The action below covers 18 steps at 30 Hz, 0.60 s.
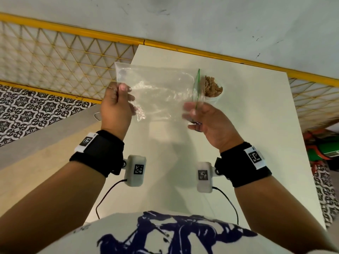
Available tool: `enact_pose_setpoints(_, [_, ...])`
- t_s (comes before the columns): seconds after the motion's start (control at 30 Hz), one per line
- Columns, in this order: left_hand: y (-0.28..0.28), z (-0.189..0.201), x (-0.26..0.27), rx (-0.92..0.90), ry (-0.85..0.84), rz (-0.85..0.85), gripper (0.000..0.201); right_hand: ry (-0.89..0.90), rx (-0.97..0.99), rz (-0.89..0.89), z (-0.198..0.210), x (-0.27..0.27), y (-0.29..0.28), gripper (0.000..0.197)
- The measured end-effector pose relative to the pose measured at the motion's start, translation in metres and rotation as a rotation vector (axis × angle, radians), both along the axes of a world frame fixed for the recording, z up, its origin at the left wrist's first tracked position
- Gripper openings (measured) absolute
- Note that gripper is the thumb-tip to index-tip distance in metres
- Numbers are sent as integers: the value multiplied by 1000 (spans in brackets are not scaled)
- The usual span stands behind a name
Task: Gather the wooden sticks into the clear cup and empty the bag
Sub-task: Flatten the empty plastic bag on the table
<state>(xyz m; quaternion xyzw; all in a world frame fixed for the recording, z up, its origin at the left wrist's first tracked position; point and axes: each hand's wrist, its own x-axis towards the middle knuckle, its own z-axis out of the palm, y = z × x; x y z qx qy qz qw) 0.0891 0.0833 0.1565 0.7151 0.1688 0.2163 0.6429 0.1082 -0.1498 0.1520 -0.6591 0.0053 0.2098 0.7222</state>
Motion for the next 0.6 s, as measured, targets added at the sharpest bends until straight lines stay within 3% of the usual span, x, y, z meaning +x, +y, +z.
enact_pose_setpoints(0.07, [3,-1,-5,133,15,-19,19,-20,-67,-35,-2,-10,-2,6])
enact_pose_setpoints(0.2, [11,-17,-13,540,71,15,29,-111,-17,-157,2,-25,-7,18])
enact_pose_setpoints(0.3, [8,-28,-16,595,69,37,36,-142,26,-232,1,-35,-11,9])
enact_pose_setpoints(0.37, [0,-38,-23,632,108,40,30,-110,12,-291,-8,-38,-21,17])
enact_pose_setpoints(0.43, [-5,-57,-38,647,189,53,30,-45,-153,-254,-26,-37,-39,31])
enact_pose_setpoints(0.5, [-12,-81,-59,701,185,-35,43,39,-442,-96,-53,-36,-56,40])
enact_pose_setpoints(0.6, [-34,-125,-89,1034,185,-538,58,77,-902,12,-89,-37,-72,46])
